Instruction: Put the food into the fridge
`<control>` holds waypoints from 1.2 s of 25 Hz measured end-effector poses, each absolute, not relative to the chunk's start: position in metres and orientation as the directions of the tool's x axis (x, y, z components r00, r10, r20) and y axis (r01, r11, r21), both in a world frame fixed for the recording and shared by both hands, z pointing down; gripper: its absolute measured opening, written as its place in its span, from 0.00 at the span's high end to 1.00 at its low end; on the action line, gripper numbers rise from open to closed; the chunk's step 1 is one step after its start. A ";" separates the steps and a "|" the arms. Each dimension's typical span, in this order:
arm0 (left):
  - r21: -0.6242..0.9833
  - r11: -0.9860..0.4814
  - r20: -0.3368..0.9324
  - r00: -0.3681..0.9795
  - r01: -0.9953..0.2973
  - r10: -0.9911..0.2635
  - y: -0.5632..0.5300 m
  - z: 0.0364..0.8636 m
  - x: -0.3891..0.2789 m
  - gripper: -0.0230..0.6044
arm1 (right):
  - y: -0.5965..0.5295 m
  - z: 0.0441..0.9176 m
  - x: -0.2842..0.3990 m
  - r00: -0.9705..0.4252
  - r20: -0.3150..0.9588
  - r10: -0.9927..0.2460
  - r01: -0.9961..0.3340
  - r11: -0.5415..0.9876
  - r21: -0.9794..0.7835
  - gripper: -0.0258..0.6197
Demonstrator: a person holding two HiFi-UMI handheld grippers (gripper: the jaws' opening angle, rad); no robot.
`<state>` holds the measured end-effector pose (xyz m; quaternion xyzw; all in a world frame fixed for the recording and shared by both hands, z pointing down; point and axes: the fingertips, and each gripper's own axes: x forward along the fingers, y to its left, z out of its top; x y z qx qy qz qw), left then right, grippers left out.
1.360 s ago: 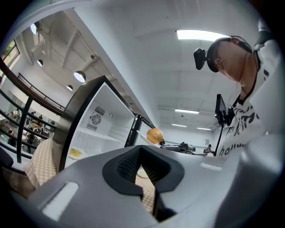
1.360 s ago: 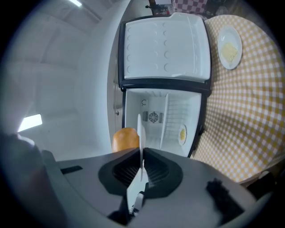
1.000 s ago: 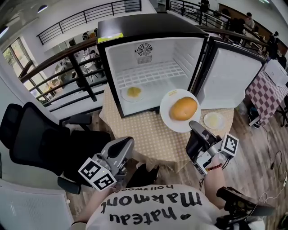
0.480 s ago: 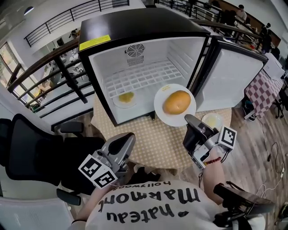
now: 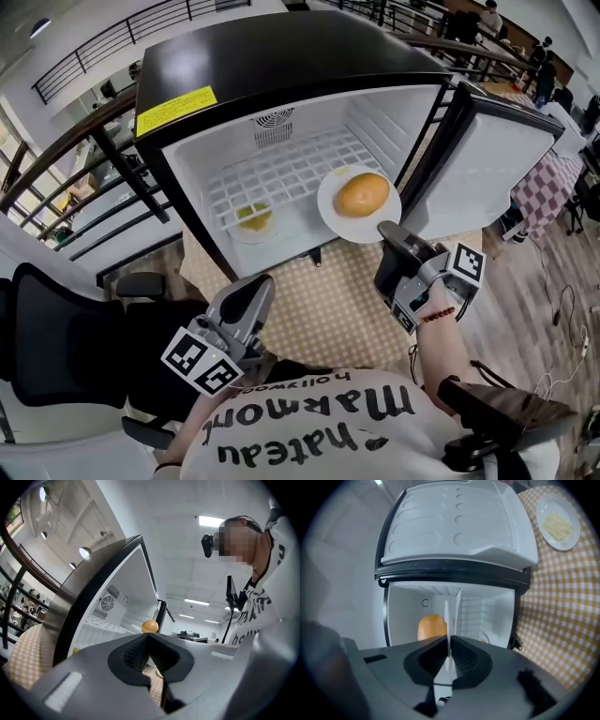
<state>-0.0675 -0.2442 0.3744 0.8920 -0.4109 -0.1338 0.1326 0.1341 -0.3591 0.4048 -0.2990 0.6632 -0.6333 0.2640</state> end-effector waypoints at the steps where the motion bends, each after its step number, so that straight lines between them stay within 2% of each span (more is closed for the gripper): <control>1: 0.347 -0.631 -0.129 0.631 -0.694 -0.765 -0.248 0.375 -0.069 0.95 | -0.364 0.406 0.133 -0.673 0.041 -0.739 -0.070 0.008 -0.998 0.92; 13: 0.416 -0.609 -0.079 0.641 -0.675 -0.764 -0.283 0.383 -0.089 0.95 | -0.409 0.409 0.119 -0.572 0.186 -0.799 -0.161 -0.113 -0.980 0.92; 21: 0.412 -0.644 -0.048 0.690 -0.645 -0.722 -0.277 0.396 -0.076 0.95 | -0.433 0.405 0.119 -0.536 0.217 -0.816 -0.225 -0.109 -0.968 0.92; 30: 0.441 -0.623 -0.058 0.673 -0.646 -0.738 -0.279 0.404 -0.085 0.95 | -0.460 0.406 0.104 -0.530 0.272 -0.803 -0.286 -0.133 -0.949 0.92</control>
